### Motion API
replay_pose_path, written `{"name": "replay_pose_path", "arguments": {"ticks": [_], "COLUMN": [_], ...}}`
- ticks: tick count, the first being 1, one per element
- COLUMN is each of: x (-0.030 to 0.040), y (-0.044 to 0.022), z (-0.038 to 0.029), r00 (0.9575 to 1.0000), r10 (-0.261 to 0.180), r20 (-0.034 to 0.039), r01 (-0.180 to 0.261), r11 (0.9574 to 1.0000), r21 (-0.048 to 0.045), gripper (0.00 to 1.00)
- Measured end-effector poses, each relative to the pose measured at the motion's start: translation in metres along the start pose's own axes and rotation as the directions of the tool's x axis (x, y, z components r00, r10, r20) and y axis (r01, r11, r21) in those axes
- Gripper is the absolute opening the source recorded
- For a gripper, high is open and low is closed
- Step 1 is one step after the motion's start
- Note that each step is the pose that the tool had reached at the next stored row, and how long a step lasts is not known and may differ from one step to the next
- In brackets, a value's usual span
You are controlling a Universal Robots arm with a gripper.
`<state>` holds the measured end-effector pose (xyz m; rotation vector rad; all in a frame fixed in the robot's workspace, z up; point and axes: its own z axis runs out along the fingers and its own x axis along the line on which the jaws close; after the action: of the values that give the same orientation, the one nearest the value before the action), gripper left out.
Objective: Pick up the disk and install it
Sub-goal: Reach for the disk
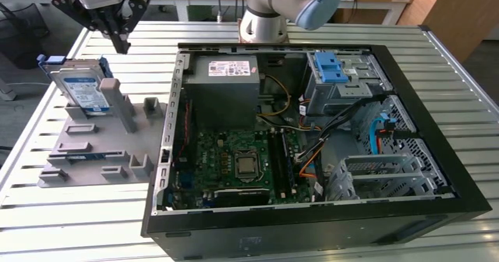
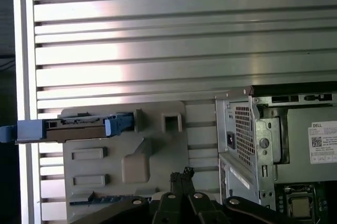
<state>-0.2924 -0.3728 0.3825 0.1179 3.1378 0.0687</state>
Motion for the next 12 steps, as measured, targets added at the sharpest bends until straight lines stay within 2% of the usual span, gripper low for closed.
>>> {"name": "replay_pose_path", "arguments": {"ticks": [2, 6, 12], "x": [0.0005, 0.0008, 0.0084], "y": [0.0007, 0.0007, 0.0047], "z": [0.0001, 0.0007, 0.0038], "r00": [0.9999, 0.9977, 0.9971], "r10": [-0.012, -0.067, -0.075], "r20": [-0.0015, -0.0039, -0.0053], "r01": [0.012, 0.067, 0.075], "r11": [0.9999, 0.9977, 0.9971], "r21": [0.0002, 0.0002, 0.0020], "gripper": [0.11, 0.11, 0.11]}}
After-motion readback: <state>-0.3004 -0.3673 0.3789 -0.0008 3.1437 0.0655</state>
